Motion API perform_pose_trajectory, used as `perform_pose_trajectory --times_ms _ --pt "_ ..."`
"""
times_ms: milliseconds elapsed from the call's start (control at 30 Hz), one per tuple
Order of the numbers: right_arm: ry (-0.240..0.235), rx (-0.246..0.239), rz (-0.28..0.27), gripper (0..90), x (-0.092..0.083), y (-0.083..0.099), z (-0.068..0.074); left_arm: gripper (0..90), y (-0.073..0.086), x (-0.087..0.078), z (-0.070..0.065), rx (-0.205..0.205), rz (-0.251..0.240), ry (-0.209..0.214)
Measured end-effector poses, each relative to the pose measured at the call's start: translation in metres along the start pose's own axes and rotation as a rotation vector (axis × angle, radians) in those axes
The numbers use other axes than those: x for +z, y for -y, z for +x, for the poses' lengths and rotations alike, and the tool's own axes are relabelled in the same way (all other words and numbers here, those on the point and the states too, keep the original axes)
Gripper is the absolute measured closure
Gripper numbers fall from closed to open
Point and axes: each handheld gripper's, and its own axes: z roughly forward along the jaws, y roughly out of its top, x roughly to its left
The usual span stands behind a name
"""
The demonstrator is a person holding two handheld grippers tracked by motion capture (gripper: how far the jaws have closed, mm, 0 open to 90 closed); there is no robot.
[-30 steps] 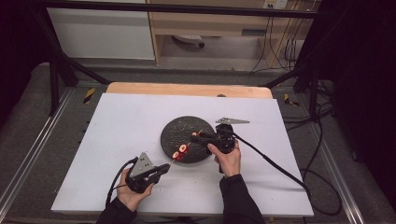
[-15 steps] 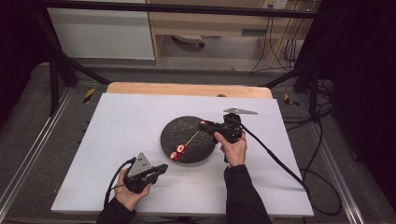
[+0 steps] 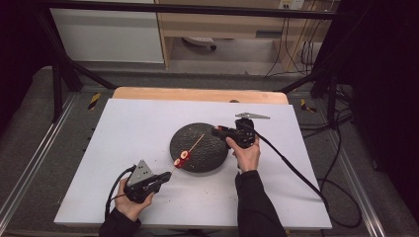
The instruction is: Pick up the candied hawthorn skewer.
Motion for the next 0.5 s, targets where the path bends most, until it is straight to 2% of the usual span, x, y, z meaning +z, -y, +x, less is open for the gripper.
perform_pose_trajectory --times_ms 100,133,333,500 --pt "0.008 -0.006 0.046 60.6 0.016 0.012 -0.001 87.8 0.0 -0.002 0.003 -0.012 -0.006 -0.003" --pt "0.008 -0.006 0.046 60.6 0.016 0.012 -0.001 87.8 0.0 -0.002 0.004 -0.017 -0.007 -0.005" --pt "0.033 -0.01 0.124 60.6 0.04 0.033 -0.005 87.8 -0.001 -0.002 0.006 -0.024 -0.009 -0.008" --pt "0.052 -0.032 0.156 60.5 0.047 0.04 -0.006 87.8 -0.001 -0.002 0.007 -0.028 -0.006 -0.009"
